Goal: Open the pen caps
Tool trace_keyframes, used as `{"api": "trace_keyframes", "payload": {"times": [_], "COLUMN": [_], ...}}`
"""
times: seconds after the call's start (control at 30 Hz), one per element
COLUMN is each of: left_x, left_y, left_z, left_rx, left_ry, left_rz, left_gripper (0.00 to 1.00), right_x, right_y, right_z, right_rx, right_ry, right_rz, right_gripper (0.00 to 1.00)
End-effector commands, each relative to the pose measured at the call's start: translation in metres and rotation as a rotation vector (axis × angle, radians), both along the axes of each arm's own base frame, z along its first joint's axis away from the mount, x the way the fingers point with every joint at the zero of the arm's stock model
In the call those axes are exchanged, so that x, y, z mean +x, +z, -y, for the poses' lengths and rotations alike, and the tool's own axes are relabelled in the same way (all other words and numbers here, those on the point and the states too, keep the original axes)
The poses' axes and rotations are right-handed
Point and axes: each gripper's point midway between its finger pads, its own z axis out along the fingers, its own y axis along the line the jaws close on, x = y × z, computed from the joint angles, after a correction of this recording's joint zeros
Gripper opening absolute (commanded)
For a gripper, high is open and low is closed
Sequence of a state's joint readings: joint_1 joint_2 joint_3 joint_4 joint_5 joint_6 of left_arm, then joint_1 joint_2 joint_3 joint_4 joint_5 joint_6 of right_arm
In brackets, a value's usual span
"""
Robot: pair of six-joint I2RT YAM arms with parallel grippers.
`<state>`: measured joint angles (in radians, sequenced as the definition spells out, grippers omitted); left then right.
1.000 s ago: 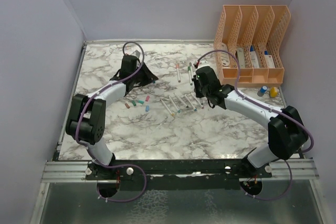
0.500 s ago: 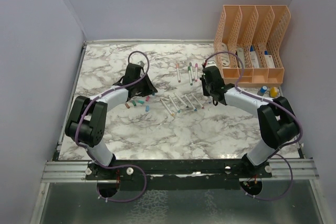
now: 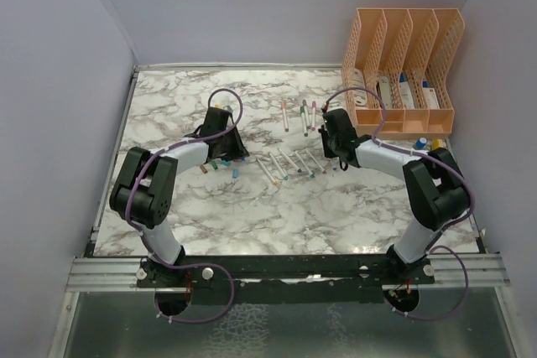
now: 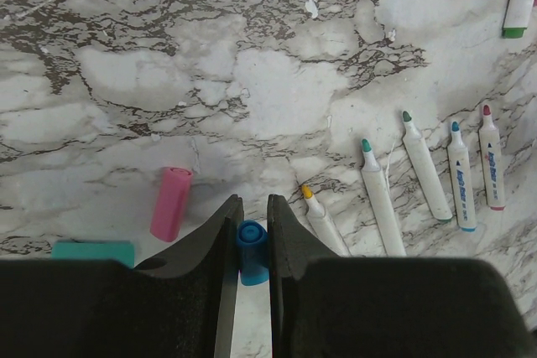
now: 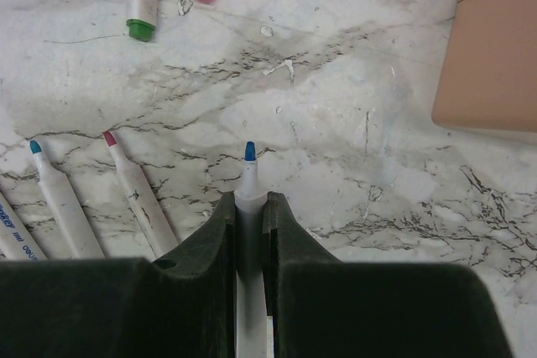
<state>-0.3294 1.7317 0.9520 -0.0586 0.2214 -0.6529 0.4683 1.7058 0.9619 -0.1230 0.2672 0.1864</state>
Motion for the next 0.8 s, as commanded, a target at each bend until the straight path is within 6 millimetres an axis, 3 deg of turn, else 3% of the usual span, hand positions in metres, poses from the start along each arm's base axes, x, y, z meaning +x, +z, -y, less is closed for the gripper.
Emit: {"api": "trace_keyframes", "payload": {"times": [0.0,0.3,0.47,0.63,0.77], "left_x": [-0.007,-0.014,-0.017,-0.017,-0.012], "left_y": [-0.012,-0.017,-0.016,-0.011,0.014], "left_z": [-0.006,-0.010,-0.013,-0.015,-0.017], "left_rx": [0.047,0.069,0.079,0.084,0.077], "left_ry": [-0.011,-0.013,-0.009,-0.004,0.017], "left_rz": [-0.017,-0.037,-0.034,-0.030,0.026], "left_gripper": [0.00,0.19,0.28,0.35,0.40], "right_x": [0.003,-0.002,-0.006,-0.009,-0.011], "right_y": [-0.009,-0.026,-0.032,-0.035,-0.034], "right_z": [-0.004,-0.005,-0.006,-0.008,-0.009], "right_rx": [0.038,0.057,0.068,0.080,0.090], "right_ry": [0.005,-0.008,-0.012,-0.018,-0.020], "right_rz": [-0.007,-0.059,-0.085,-0.111,-0.118], "right_gripper": [0.01,0.01,0.06,0.17,0.33]}}
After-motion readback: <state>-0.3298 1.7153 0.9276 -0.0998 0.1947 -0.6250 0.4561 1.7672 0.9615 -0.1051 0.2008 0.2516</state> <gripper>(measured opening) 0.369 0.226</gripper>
